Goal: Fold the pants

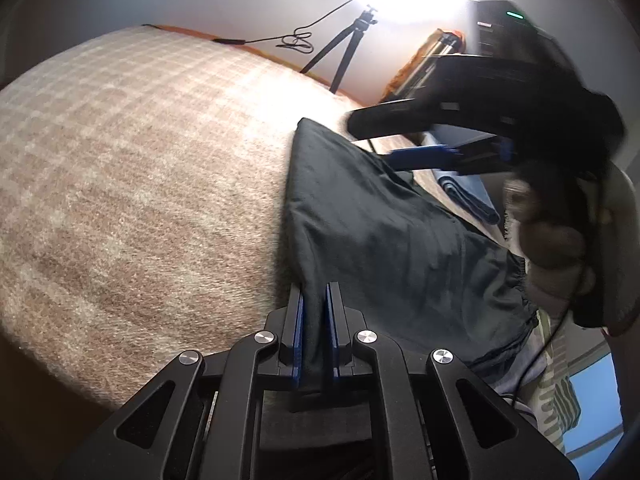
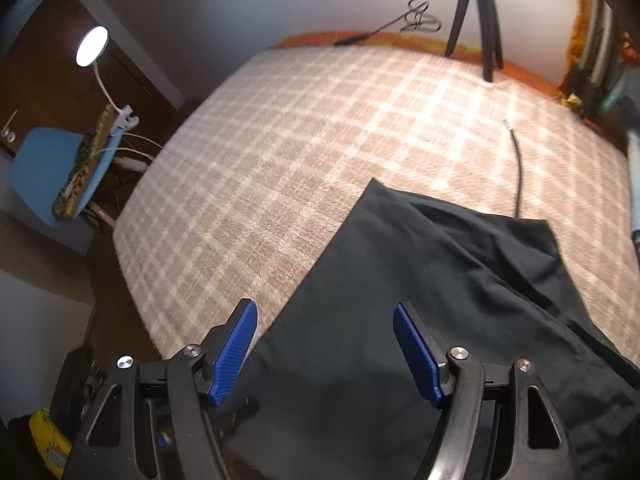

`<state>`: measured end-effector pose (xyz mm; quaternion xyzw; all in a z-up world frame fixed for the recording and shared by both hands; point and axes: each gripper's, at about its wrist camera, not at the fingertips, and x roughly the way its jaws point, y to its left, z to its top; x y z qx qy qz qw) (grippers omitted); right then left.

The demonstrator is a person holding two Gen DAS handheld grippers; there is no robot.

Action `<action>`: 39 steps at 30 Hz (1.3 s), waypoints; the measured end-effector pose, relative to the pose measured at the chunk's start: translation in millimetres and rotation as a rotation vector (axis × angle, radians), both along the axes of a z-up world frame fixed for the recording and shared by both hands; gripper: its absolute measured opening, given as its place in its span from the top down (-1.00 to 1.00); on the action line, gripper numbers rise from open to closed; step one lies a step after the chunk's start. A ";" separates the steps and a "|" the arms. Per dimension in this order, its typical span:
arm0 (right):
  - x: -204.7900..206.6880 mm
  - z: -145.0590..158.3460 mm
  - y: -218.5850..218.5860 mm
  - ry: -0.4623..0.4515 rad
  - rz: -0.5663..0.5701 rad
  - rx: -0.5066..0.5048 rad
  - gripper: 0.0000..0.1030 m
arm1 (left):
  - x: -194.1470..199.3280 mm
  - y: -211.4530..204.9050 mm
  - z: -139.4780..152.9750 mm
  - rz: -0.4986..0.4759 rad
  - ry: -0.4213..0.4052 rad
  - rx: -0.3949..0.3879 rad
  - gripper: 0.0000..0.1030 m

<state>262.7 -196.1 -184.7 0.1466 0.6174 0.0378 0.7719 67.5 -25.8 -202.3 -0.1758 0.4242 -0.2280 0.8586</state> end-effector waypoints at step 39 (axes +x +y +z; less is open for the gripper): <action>42.3 -33.8 6.7 0.091 -0.040 -0.126 0.97 | 2.9 -32.4 -6.8 -0.037 0.013 -0.020 0.89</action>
